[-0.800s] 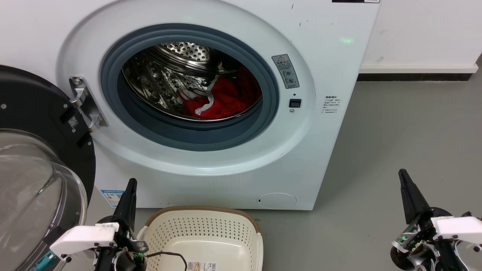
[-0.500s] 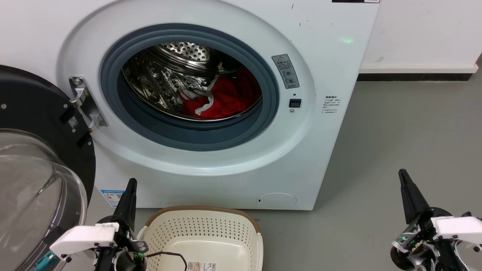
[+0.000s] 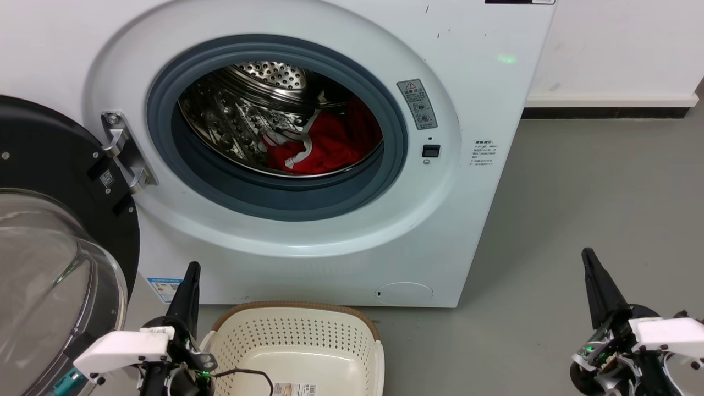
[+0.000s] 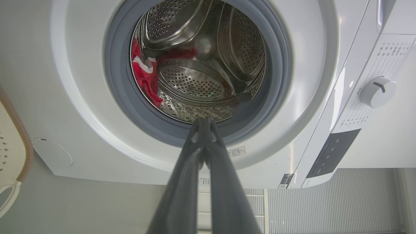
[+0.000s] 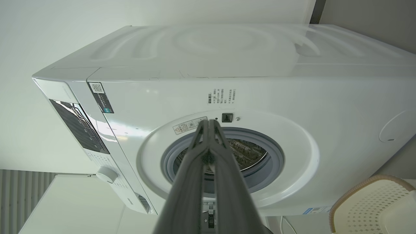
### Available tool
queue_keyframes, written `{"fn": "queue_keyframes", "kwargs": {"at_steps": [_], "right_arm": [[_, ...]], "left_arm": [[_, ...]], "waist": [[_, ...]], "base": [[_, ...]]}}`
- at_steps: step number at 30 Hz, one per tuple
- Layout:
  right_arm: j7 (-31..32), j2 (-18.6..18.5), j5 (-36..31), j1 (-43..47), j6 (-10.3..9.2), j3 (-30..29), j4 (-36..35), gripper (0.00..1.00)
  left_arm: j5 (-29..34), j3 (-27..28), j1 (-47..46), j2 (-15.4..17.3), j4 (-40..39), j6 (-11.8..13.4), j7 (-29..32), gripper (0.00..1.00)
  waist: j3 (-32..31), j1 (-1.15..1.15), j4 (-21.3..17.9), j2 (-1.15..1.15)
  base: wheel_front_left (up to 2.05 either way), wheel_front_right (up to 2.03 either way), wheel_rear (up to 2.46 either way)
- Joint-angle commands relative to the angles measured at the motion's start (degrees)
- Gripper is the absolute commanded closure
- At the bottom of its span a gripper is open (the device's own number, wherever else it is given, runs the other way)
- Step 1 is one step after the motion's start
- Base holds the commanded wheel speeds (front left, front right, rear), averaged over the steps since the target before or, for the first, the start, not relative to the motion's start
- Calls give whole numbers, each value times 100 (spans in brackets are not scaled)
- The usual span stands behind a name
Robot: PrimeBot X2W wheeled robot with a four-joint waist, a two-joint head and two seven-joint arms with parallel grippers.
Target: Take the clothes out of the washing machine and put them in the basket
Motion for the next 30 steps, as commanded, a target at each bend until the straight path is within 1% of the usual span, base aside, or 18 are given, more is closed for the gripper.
{"fn": "queue_keyframes", "kwargs": {"at_steps": [1, 2, 10, 15, 21, 26, 27, 30], "right_arm": [[-4, 0, 1, 11, 1, -1, 11, 100], [-7, 1, 0, 41, 0, 3, 51, 0], [-227, 3, -148, 148, 0, 33, -97, 0], [-365, 3, -447, 202, 0, 18, -249, 0], [-521, 4, -1098, 244, 0, 29, -477, 0], [-642, 4, -1842, 283, 0, 73, -677, 0], [-642, 4, -1842, 283, 0, 73, -677, 0], [-714, 4, -2300, 305, 0, 99, -762, 0]], "left_arm": [[2, -7, 7, 0, 16, 2, -4, 100], [4, -16, 32, -3, 59, 3, -7, 0], [177, -283, -45, -6, 37, 3, -229, 0], [545, -365, -118, -5, -56, 2, -367, 0], [1232, -432, -169, -4, -257, 1, -522, 0], [1844, -505, -206, -3, -391, 0, -643, 0], [1844, -505, -206, -3, -391, 0, -643, 0], [2186, -537, -227, -3, -450, -1, -713, 0]], "waist": [[0, 0, 0, 0], [0, 0, 0, 0], [1, 0, 6, 0], [0, 0, 19, 0], [-1, 0, 33, 0], [-1, 0, 44, 0], [-1, 0, 44, 0], [-3, 0, 53, 0]], "base": [[0, 0, 0], [0, 0, 0], [0, 0, 0], [0, 0, 0], [0, 0, 0], [0, 0, 0], [0, 0, 0], [0, 0, 0]]}}
